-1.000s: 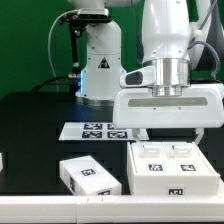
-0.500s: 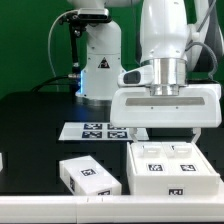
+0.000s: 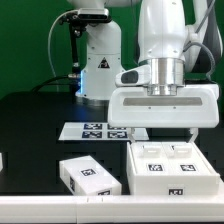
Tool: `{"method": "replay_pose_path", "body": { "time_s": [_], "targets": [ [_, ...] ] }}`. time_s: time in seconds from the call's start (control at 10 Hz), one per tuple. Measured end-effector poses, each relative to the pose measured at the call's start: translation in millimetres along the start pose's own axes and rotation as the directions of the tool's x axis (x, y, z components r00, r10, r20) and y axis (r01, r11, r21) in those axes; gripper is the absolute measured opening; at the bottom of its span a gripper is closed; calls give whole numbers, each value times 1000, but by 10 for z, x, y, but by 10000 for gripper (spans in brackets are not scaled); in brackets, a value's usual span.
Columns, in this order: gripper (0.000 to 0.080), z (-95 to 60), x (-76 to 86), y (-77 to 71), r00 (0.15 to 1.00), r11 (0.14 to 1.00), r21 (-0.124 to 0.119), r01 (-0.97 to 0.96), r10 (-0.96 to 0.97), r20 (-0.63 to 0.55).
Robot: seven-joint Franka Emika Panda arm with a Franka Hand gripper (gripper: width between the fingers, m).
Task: Assemble cabinet
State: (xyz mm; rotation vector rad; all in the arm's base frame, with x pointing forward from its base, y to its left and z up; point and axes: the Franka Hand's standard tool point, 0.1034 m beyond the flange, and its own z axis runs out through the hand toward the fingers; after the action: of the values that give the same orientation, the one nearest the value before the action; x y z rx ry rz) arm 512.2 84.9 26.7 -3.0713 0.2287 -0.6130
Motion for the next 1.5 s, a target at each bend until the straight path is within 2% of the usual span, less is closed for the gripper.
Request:
{"method": "replay_pose_path", "body": {
  "time_s": [0.4, 0.7, 0.9, 1.2, 1.3, 1.4, 1.5],
  "targets": [
    [795, 67, -50, 98, 1000, 1000, -14, 0, 0, 9],
    [795, 72, -67, 23, 1000, 1000, -8, 7, -7, 10],
    [795, 74, -63, 36, 1000, 1000, -9, 5, -5, 10],
    [401, 74, -63, 37, 1000, 1000, -9, 5, -5, 10],
    [401, 74, -63, 37, 1000, 1000, -9, 5, -5, 10],
    [217, 74, -66, 37, 1000, 1000, -9, 5, -5, 10],
    [217, 74, -66, 37, 1000, 1000, -9, 6, -5, 10]
  ]
}}
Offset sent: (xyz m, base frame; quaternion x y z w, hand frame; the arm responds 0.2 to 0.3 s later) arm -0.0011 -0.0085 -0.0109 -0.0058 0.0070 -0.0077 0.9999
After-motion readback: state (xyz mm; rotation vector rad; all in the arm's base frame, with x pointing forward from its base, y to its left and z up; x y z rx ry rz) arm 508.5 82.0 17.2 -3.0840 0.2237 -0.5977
